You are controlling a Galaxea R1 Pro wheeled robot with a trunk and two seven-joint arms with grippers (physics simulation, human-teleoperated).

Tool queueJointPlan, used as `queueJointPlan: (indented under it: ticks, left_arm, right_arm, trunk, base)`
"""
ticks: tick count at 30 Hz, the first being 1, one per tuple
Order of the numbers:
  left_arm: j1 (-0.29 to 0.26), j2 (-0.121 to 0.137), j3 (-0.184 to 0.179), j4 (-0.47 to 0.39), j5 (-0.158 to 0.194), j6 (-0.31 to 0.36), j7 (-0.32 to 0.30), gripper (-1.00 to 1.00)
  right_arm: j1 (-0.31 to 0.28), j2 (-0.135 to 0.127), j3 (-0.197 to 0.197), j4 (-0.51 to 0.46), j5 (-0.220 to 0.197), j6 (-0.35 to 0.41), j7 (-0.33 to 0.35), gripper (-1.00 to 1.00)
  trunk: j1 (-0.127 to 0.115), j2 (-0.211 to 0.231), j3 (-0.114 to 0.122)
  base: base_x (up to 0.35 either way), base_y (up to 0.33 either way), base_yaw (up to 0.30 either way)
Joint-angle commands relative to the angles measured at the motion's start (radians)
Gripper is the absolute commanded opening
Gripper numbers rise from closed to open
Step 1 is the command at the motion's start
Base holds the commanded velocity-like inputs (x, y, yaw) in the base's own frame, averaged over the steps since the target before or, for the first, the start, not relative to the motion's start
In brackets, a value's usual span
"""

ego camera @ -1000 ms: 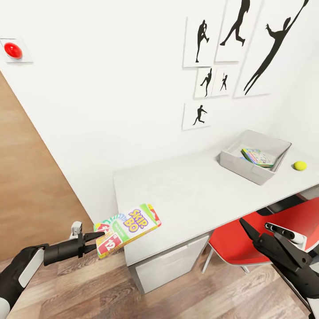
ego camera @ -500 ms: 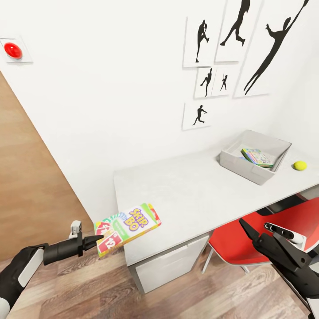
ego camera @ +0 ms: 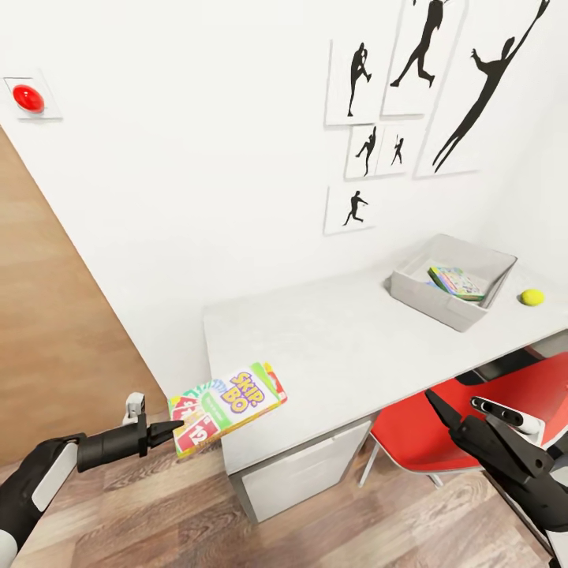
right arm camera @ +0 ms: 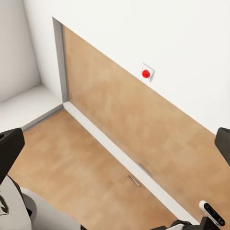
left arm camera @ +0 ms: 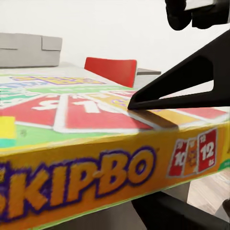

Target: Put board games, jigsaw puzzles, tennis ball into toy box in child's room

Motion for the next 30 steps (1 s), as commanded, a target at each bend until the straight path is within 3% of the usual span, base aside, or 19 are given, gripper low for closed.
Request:
queueJointPlan:
  ticks: [1, 8, 14, 18, 22, 26, 30]
  left_arm:
    - [0.0, 0.0, 0.0, 0.0, 0.0, 0.005, -0.003, -1.0]
    - [0.0, 0.006, 0.0, -0.008, 0.003, 0.021, -0.005, -1.0]
    - [0.0, 0.011, 0.001, -0.011, 0.004, 0.047, -0.01, -1.0]
    - [-0.001, 0.02, 0.0, -0.011, 0.002, 0.048, -0.104, -1.0]
    - [-0.001, 0.069, 0.0, -0.011, -0.001, 0.047, -0.22, -1.0]
    - [-0.002, 0.119, 0.001, -0.011, 0.001, 0.048, -0.272, -1.0]
    - [-0.005, 0.142, 0.0, -0.019, -0.004, 0.048, -0.371, -1.0]
  right_arm:
    - [0.0, 0.0, 0.0, 0.0, -0.003, 0.009, 0.001, 1.0]
    - [0.0, 0.0, -0.004, 0.0, 0.002, 0.008, -0.015, 1.0]
    - [0.0, -0.003, -0.01, 0.001, 0.0, 0.011, -0.193, 1.0]
    - [0.0, -0.009, -0.02, 0.002, -0.001, 0.018, -0.322, 1.0]
    - [0.0, -0.008, -0.06, 0.002, 0.0, 0.022, -0.421, 1.0]
    - [-0.001, -0.004, -0.061, 0.002, 0.002, 0.018, -0.44, 1.0]
    - [-0.001, 0.0, -0.056, 0.001, 0.003, 0.011, -0.446, 1.0]
  trunk:
    - [-0.004, 0.007, 0.002]
    - [-0.031, 0.056, 0.024]
    - [-0.054, 0.098, 0.043]
    - [-0.069, 0.126, 0.056]
    - [-0.084, 0.154, 0.068]
    - [-0.1, 0.182, 0.081]
    - [-0.115, 0.21, 0.093]
  base:
    - [0.0, 0.0, 0.0]
    - [0.0, 0.0, 0.0]
    - [0.0, 0.0, 0.0]
    - [0.0, 0.0, 0.0]
    - [0.0, 0.0, 0.0]
    - [0.0, 0.0, 0.0]
    - [0.0, 0.0, 0.0]
